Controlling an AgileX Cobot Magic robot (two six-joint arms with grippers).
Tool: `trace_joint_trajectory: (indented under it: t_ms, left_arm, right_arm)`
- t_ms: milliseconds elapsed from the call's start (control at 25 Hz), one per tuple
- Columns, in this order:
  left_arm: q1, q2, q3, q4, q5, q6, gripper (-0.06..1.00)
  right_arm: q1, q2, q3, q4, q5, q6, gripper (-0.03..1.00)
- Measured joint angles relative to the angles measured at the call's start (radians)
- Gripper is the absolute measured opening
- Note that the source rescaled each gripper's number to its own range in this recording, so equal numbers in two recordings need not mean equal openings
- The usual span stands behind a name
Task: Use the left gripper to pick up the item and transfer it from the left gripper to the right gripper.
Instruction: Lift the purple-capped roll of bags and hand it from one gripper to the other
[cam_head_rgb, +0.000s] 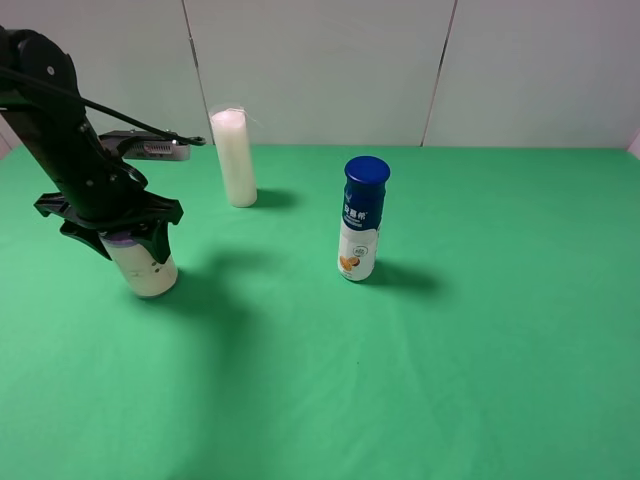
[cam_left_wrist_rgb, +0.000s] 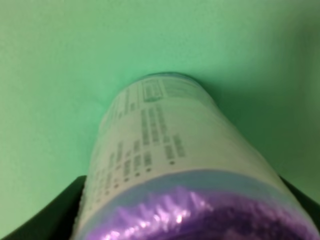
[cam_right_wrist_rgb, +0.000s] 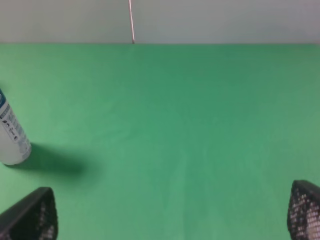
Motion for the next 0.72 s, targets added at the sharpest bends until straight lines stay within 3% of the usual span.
trace_joint_trajectory:
  t_ms: [480, 720]
  left_arm:
    - [0.000, 0.001, -0.167, 0.000, 0.223, 0.000, 0.01]
    - [0.000, -0.032, -0.184, 0.000, 0.262, 0.000, 0.01]
  right_arm:
    - [0.000, 0.000, 0.000, 0.000, 0.000, 0.000, 1.00]
    - [0.000, 0.000, 0.000, 0.000, 0.000, 0.000, 1.00]
